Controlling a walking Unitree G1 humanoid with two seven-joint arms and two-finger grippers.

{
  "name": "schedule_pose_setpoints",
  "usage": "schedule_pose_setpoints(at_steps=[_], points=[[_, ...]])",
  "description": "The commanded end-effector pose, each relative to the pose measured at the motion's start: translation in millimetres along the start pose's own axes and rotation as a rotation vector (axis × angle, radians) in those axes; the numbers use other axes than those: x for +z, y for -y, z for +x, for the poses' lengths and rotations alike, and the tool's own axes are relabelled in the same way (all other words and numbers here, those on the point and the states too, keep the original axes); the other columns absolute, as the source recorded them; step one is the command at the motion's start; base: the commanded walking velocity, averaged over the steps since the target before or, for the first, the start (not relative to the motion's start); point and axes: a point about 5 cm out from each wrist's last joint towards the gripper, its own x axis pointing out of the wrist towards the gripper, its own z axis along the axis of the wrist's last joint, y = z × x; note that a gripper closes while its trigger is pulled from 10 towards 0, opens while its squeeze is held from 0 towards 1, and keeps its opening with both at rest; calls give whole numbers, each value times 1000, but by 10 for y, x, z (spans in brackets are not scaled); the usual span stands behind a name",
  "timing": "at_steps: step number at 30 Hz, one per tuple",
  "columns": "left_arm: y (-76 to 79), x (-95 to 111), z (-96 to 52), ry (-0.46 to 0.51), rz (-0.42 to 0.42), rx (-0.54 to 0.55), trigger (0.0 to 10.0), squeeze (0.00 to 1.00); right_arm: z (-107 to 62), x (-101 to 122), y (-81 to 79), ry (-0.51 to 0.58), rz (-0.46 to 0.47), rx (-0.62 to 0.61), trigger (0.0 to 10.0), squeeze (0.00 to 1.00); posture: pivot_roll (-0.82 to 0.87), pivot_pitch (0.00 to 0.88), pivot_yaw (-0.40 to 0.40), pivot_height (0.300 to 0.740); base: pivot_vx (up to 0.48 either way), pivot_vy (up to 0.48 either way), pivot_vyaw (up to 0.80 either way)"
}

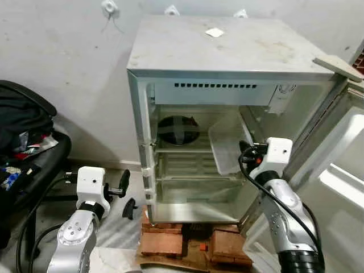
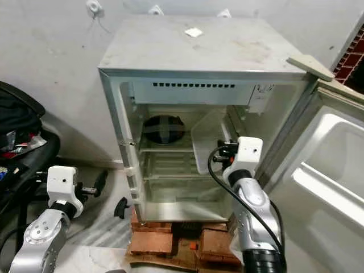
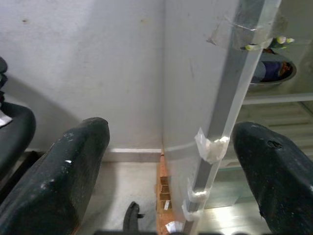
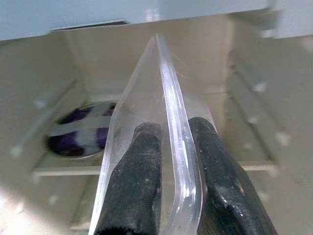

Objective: Restocking fridge

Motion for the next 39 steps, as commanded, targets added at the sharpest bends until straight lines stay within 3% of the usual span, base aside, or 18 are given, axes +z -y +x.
schedule_pose_setpoints(at_steps=[1,14,25,36,39], points=[[-19,17,-49,-16,23,11,10000,0,53,-63,23,-44,43,-47,10000,0,132,3,-51,740,0,0,0],[-95,-54,-381,-68,37,41,10000,0,353,-140,-85,-113,202,-125,10000,0,196,94,-68,740,0,0,0],[-260,-4,-594,-101,70,81,10000,0,661,10,-52,-43,276,-231,10000,0,288,137,-56,740,0,0,0],[-186,17,-887,-132,55,96,10000,0,782,63,-102,-1,310,-279,10000,0,339,216,-70,740,0,0,0],[-188,48,-971,-145,55,105,10000,0,831,68,-133,3,384,-301,10000,0,373,251,-71,740,0,0,0]])
